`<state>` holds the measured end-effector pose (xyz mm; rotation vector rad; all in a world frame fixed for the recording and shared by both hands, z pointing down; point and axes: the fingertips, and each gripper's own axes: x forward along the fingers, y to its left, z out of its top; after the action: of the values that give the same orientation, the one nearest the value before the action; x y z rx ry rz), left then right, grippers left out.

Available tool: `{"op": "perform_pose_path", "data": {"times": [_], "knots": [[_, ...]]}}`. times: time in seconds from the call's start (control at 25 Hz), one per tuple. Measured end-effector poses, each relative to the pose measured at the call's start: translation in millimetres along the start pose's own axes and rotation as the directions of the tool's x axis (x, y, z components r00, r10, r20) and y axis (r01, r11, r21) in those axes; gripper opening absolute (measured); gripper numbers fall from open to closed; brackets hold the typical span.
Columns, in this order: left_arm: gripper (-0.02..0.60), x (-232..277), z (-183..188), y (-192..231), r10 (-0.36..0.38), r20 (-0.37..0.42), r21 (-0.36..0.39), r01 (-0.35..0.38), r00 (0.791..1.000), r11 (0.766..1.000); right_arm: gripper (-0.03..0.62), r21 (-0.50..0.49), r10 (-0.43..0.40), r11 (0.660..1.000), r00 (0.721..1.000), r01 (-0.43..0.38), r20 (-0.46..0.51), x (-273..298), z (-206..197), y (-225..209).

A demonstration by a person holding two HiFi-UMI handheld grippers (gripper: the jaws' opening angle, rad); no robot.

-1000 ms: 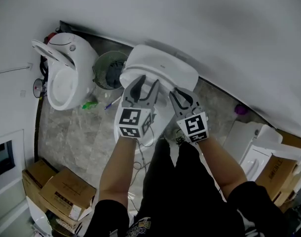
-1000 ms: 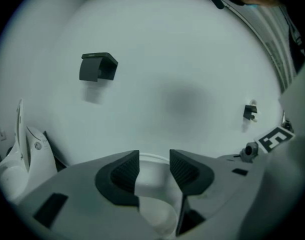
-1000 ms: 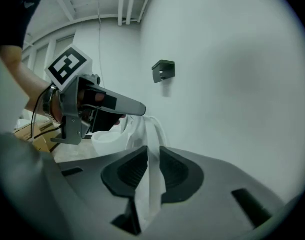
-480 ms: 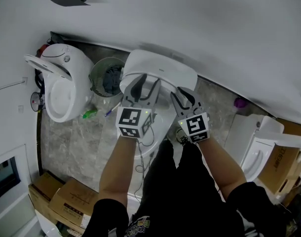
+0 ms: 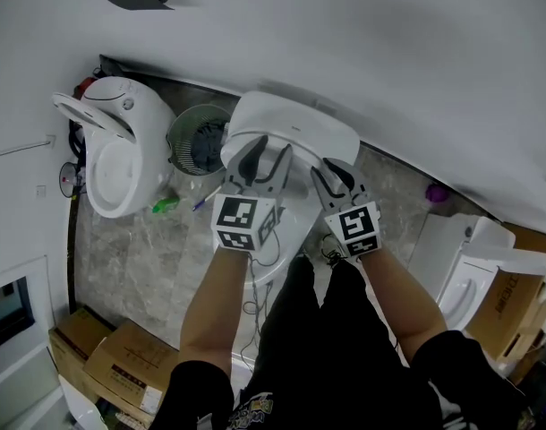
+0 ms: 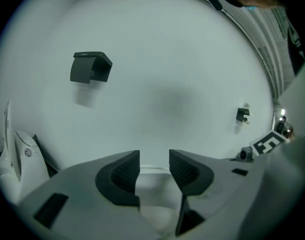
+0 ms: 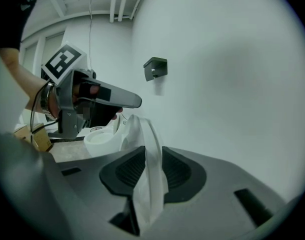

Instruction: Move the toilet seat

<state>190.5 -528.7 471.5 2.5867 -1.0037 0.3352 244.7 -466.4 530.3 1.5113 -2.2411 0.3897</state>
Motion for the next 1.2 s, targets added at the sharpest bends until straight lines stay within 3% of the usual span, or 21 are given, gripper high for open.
{"op": "perform_pose_path", "data": {"times": [0.2, 0.32, 0.36, 0.48, 0.72, 0.84, 0.96, 1.2], "knots": [[0.168, -12.7, 9.2, -7.1, 0.033, 0.007, 0.017, -0.033, 0.999, 0.999, 0.083, -0.015, 0.021, 1.0, 0.999, -0.02, 0.049, -13.4, 17.0, 0.8], [0.123, -30.1, 21.4, -11.6, 0.071, 0.039, 0.031, -0.073, 0.997, 0.997, 0.034, -0.025, 0.043, 0.999, 0.995, -0.041, 0.092, -26.8, 36.3, 2.2], [0.094, -37.9, 26.3, -13.2, 0.087, 0.051, 0.033, -0.089, 0.995, 0.995, 0.007, -0.03, 0.06, 0.998, 0.993, -0.057, 0.105, -31.8, 43.9, 4.1], [0.024, -67.1, 37.2, -20.2, 0.136, 0.069, 0.041, -0.139, 0.988, 0.989, 0.006, -0.054, 0.124, 0.992, 0.984, -0.118, 0.13, -47.4, 64.2, 13.5], [0.009, -141.6, 45.2, -50.3, 0.242, 0.086, 0.068, -0.248, 0.967, 0.966, 0.005, -0.128, 0.264, 0.962, 0.944, -0.242, 0.2, -93.1, 106.9, 37.3], [0.009, -186.5, 51.3, -63.8, 0.324, 0.145, 0.065, -0.336, 0.935, 0.94, 0.005, -0.176, 0.335, 0.937, 0.917, -0.3, 0.219, -116.6, 120.8, 56.8], [0.009, -232.0, 49.6, -76.2, 0.423, 0.187, 0.049, -0.439, 0.886, 0.897, 0.005, -0.206, 0.41, 0.907, 0.883, -0.368, 0.226, -139.2, 128.9, 78.4], [0.009, -316.4, 26.4, -98.6, 0.573, 0.179, -0.066, -0.572, 0.8, 0.818, 0.005, -0.24, 0.537, 0.838, 0.817, -0.489, 0.211, -172.4, 131.8, 131.9]]}}
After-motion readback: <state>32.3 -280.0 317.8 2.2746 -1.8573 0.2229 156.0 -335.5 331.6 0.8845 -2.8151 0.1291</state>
